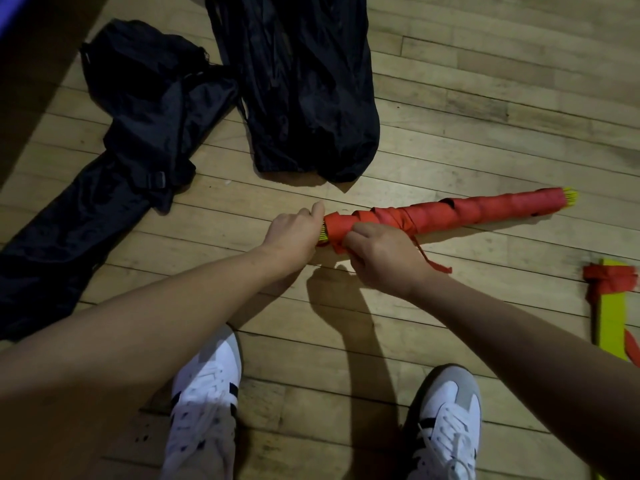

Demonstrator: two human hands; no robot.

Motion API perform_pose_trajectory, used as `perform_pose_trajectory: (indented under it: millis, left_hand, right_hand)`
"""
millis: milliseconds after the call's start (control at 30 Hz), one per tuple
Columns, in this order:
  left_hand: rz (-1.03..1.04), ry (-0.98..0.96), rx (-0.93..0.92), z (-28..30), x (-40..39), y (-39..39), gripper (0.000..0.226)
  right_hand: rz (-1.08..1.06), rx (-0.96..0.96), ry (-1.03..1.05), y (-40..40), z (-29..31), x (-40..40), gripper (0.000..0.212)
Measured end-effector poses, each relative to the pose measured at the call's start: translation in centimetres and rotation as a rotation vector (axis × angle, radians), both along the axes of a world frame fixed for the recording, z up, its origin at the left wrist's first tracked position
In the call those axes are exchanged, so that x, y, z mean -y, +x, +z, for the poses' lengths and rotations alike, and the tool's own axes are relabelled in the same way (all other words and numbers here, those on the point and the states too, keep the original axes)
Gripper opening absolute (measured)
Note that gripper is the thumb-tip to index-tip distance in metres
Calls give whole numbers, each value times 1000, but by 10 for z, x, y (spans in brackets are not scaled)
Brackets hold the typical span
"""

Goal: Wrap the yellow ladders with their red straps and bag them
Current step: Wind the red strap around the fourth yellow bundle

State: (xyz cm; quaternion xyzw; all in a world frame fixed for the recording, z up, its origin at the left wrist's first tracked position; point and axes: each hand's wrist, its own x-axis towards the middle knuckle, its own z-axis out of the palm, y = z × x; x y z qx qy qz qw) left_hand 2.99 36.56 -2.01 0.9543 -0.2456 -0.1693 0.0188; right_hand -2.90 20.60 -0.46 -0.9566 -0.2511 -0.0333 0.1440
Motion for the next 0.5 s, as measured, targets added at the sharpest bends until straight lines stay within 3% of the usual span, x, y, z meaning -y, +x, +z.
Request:
perform_pose_trajectory:
  millis: [200,400,500]
  left_hand:
    - [-91,-80,-98,-2,-9,-3,58]
    - [-110,-66,-6,2,-12,-4,52]
    - [-8,-131,-79,8,-11,-2,49]
  right_hand:
    - [54,54,-162,11,-5,6,15]
    - [59,11,-137,15,-8,1,20]
    - [52,26,-66,21,-6,0,24]
